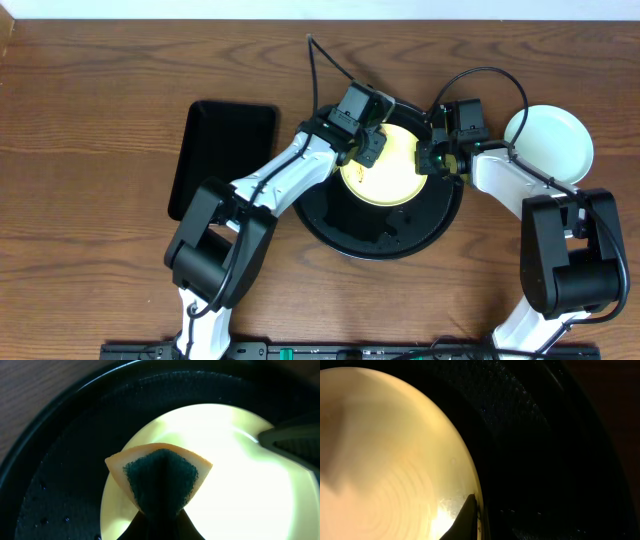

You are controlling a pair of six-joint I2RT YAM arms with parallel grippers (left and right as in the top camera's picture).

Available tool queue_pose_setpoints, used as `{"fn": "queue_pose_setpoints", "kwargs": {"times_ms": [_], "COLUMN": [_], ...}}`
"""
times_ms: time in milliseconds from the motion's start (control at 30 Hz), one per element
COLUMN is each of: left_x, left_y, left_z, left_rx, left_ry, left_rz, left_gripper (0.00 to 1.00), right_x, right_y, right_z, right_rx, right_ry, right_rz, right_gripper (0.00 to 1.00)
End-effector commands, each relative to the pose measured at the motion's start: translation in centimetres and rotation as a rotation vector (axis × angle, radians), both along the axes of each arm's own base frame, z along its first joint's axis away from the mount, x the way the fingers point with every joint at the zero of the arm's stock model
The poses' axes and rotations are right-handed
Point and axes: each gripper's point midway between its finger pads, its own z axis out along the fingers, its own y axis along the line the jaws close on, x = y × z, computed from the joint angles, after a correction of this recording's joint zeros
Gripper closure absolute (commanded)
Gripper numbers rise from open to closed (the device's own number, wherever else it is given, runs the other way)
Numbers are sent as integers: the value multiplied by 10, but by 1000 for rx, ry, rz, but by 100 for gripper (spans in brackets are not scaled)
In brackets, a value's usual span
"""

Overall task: Clean dirty plates on tray and stack at the side
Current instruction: 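Carry the sponge with the left gripper onto the yellow plate, then scrub the yellow plate with the sponge in the left gripper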

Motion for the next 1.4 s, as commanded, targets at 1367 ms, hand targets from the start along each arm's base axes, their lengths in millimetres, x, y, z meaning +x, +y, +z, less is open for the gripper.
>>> {"fn": "queue_pose_setpoints", "kwargs": {"times_ms": [1367], "left_x": [-61], "left_y": [42], "left_z": [-143], "left_rx": [271], "left_ry": [328], "left_rz": [-82], "left_gripper": [93], "right_x": [-12], "right_y": [-1], "right_z": [-21], "right_rx": [-28], "right_ry": [57], "right_rz": [3], "right_gripper": [99]}}
